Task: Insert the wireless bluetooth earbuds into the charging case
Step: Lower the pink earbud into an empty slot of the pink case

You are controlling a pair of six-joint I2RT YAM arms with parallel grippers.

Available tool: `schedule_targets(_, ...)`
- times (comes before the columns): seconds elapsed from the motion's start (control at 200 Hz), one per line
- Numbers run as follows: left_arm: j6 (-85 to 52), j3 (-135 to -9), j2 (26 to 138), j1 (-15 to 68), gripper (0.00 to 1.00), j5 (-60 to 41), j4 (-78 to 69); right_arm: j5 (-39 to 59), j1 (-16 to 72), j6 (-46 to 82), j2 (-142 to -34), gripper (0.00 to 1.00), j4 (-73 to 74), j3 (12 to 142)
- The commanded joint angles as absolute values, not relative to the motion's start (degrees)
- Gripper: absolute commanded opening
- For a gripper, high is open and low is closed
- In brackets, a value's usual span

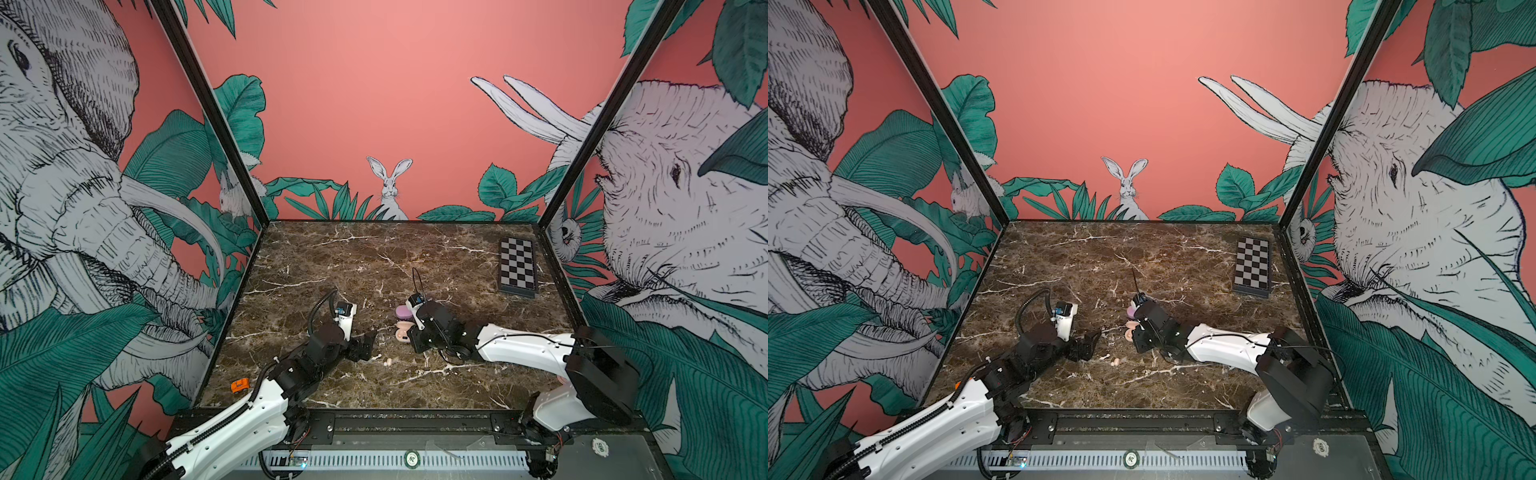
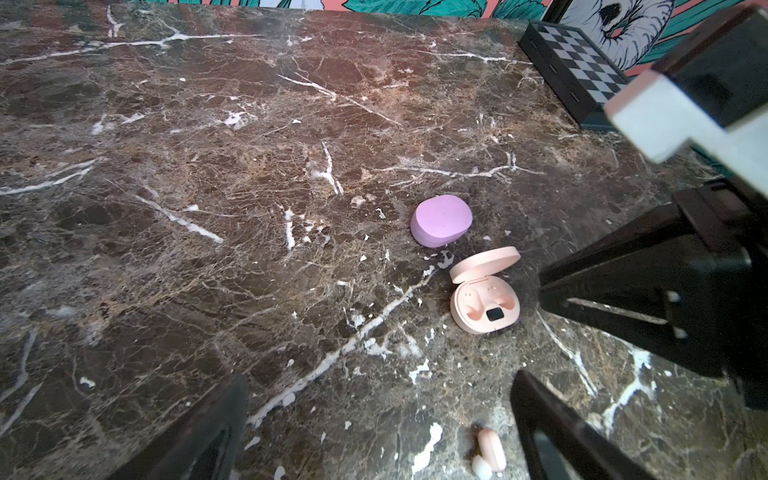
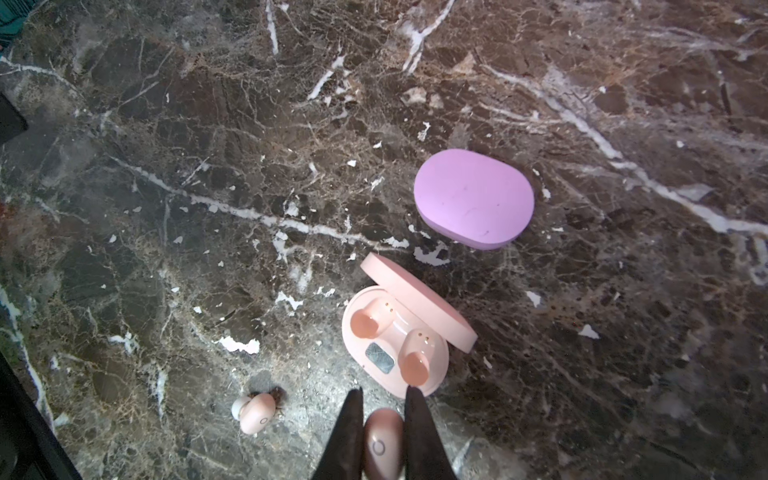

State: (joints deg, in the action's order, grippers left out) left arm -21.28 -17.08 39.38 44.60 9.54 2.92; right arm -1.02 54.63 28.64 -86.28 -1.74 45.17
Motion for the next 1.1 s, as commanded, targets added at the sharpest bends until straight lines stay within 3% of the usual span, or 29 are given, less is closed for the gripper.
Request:
schedule_targets(0.0, -20.8, -16.6, 39.2, 44.8, 0.99, 10.4, 1.7, -1.2, 54.1, 27.8, -87.4, 0.15, 0.5, 46.0)
schedule_targets(1.095, -20.9, -17.0, 40.9, 44.8, 0.99, 10.5, 1.3, 1.9, 52.0, 25.3, -92.6, 0.13, 6.3, 45.6)
